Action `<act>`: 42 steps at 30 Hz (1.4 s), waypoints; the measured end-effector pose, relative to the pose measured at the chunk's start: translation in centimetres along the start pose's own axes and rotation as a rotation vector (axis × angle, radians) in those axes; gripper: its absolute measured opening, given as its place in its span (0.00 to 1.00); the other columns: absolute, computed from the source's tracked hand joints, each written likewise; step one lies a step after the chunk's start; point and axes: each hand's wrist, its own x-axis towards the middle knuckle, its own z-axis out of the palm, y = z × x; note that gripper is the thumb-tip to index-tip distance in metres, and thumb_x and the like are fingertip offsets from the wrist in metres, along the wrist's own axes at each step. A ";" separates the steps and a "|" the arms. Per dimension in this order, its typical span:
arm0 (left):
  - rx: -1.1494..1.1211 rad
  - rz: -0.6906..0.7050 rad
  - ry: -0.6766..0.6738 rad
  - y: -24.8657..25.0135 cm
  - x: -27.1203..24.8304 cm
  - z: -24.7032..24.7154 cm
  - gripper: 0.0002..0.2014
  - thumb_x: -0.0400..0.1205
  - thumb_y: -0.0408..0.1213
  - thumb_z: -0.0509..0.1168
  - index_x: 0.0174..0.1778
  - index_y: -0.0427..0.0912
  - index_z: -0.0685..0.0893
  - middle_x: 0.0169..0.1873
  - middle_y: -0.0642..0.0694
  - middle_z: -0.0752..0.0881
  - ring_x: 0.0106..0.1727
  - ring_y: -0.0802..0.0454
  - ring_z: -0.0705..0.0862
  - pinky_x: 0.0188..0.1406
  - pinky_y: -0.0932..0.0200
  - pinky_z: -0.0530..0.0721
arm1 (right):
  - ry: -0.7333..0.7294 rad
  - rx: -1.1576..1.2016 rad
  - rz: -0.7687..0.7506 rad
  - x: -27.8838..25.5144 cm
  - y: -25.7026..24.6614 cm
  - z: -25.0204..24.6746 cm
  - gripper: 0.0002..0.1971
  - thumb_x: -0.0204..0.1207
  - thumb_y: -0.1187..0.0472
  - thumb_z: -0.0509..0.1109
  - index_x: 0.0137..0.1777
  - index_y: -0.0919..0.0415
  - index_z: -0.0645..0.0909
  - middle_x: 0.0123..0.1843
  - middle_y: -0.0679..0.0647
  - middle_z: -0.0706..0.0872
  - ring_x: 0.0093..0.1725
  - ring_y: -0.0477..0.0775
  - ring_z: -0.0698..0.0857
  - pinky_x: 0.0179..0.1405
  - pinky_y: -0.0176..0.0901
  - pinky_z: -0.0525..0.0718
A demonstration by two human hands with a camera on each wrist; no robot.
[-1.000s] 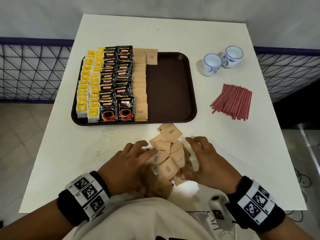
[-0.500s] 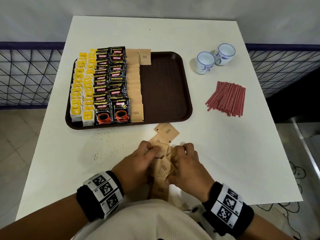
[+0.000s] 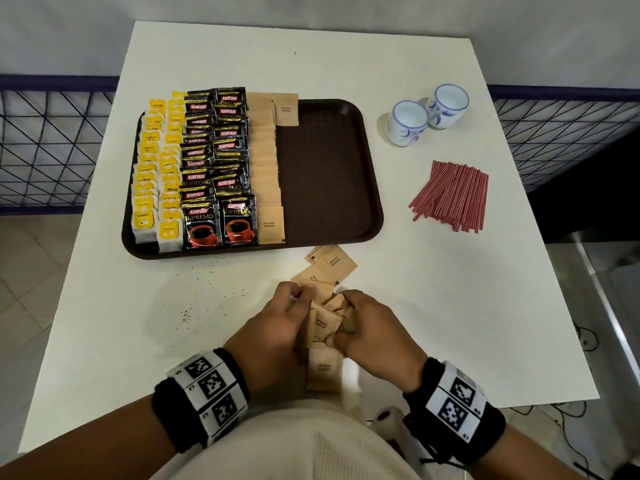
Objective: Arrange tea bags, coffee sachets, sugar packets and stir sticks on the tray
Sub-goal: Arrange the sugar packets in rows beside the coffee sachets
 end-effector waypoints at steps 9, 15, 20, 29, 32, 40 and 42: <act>0.086 -0.028 -0.014 1.4 0.3 -0.2 0.48 0.82 0.36 0.67 0.89 0.40 0.39 0.79 0.42 0.53 0.61 0.45 0.80 0.43 0.66 0.70 | -0.163 0.088 -0.049 0.4 -1.7 -0.9 0.16 0.72 0.48 0.80 0.55 0.46 0.78 0.47 0.40 0.87 0.46 0.35 0.86 0.41 0.28 0.80; -0.003 -0.072 -0.053 1.5 0.8 -0.6 0.51 0.78 0.34 0.73 0.88 0.47 0.44 0.76 0.46 0.51 0.46 0.52 0.74 0.40 0.69 0.71 | -0.117 -0.020 -0.057 0.8 -1.2 0.1 0.19 0.74 0.60 0.76 0.64 0.51 0.76 0.41 0.37 0.80 0.40 0.37 0.81 0.31 0.24 0.73; -0.259 -0.093 -0.027 -0.5 0.5 -1.3 0.57 0.72 0.45 0.81 0.88 0.58 0.47 0.72 0.56 0.54 0.55 0.52 0.77 0.52 0.70 0.80 | -0.125 0.033 -0.057 0.8 -1.1 0.1 0.15 0.76 0.61 0.73 0.60 0.48 0.77 0.43 0.43 0.85 0.40 0.44 0.85 0.33 0.30 0.79; -0.606 -0.082 0.169 -2.1 1.4 -3.2 0.25 0.74 0.44 0.81 0.64 0.58 0.80 0.57 0.58 0.82 0.56 0.59 0.84 0.56 0.55 0.88 | -0.122 0.237 -0.125 1.8 -1.7 -1.4 0.16 0.76 0.68 0.74 0.58 0.48 0.80 0.41 0.47 0.88 0.35 0.44 0.86 0.41 0.47 0.87; -0.760 -0.088 0.195 -1.8 1.9 -3.4 0.13 0.79 0.44 0.75 0.58 0.54 0.82 0.49 0.54 0.90 0.51 0.53 0.90 0.51 0.48 0.91 | -0.065 0.291 -0.145 2.6 -2.6 -2.3 0.16 0.76 0.67 0.75 0.60 0.51 0.80 0.47 0.55 0.89 0.43 0.55 0.89 0.47 0.58 0.89; -1.279 -0.184 0.134 0.0 2.7 -5.0 0.11 0.89 0.37 0.62 0.68 0.48 0.78 0.63 0.41 0.87 0.61 0.43 0.90 0.56 0.42 0.91 | -0.066 0.393 -0.148 5.0 -5.2 -3.9 0.15 0.79 0.67 0.72 0.62 0.55 0.77 0.47 0.52 0.86 0.45 0.53 0.87 0.43 0.56 0.88; -1.405 -0.172 0.132 -0.5 2.9 -6.0 0.15 0.86 0.38 0.67 0.68 0.46 0.80 0.63 0.40 0.88 0.60 0.40 0.90 0.53 0.42 0.91 | -0.078 0.441 -0.157 5.7 -5.8 -4.3 0.15 0.79 0.66 0.72 0.63 0.55 0.77 0.46 0.51 0.85 0.43 0.51 0.85 0.42 0.51 0.85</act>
